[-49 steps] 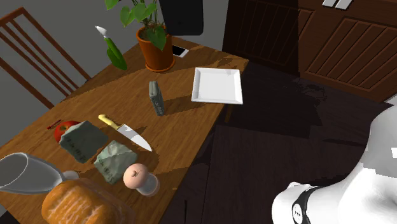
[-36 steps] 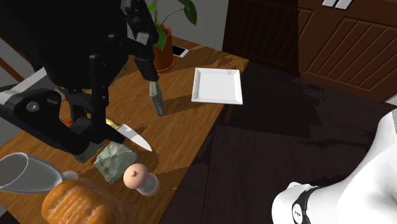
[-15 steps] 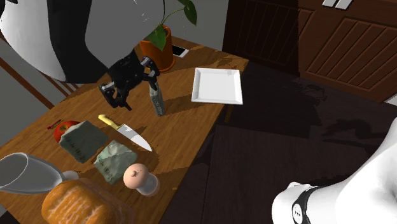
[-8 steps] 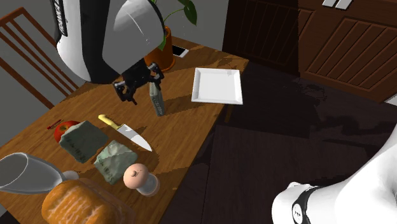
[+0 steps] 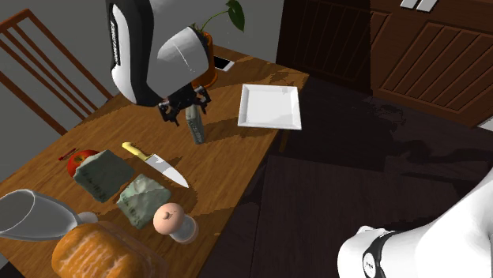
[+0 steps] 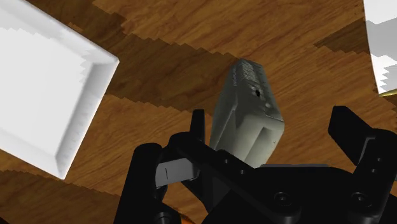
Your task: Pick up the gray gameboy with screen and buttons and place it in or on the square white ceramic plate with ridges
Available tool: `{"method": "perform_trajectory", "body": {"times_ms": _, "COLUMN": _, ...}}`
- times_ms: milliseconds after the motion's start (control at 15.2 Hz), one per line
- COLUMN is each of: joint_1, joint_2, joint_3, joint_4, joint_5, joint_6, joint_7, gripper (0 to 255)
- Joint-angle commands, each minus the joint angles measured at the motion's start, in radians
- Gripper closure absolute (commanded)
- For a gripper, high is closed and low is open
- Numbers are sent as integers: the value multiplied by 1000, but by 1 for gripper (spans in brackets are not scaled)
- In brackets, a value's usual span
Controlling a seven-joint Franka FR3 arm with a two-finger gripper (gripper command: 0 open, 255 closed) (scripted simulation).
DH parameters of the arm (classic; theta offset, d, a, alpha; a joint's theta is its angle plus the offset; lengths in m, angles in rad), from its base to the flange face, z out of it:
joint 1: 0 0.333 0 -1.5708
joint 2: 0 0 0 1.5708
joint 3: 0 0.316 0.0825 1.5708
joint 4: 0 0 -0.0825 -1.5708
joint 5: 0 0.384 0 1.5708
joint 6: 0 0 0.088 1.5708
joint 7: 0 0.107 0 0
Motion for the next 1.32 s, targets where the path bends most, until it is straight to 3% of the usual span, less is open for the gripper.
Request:
{"method": "perform_trajectory", "body": {"times_ms": 0, "joint_1": -6, "joint_2": 26, "joint_3": 2, "joint_4": 12, "joint_5": 6, "joint_6": 14, "joint_7": -1, "gripper": 0}}
{"method": "perform_trajectory", "body": {"times_ms": 330, "joint_1": -15, "joint_2": 90, "joint_3": 11, "joint_4": 30, "joint_5": 15, "joint_6": 61, "joint_7": -6, "gripper": 0}}
{"method": "perform_trajectory", "body": {"times_ms": 858, "joint_1": -15, "joint_2": 90, "joint_3": 11, "joint_4": 30, "joint_5": 15, "joint_6": 61, "joint_7": -6, "gripper": 0}}
{"method": "perform_trajectory", "body": {"times_ms": 924, "joint_1": -15, "joint_2": 90, "joint_3": 11, "joint_4": 30, "joint_5": 15, "joint_6": 61, "joint_7": -6, "gripper": 255}}
{"method": "perform_trajectory", "body": {"times_ms": 1254, "joint_1": -16, "joint_2": 90, "joint_3": 11, "joint_4": 30, "joint_5": 15, "joint_6": 61, "joint_7": -7, "gripper": 255}}
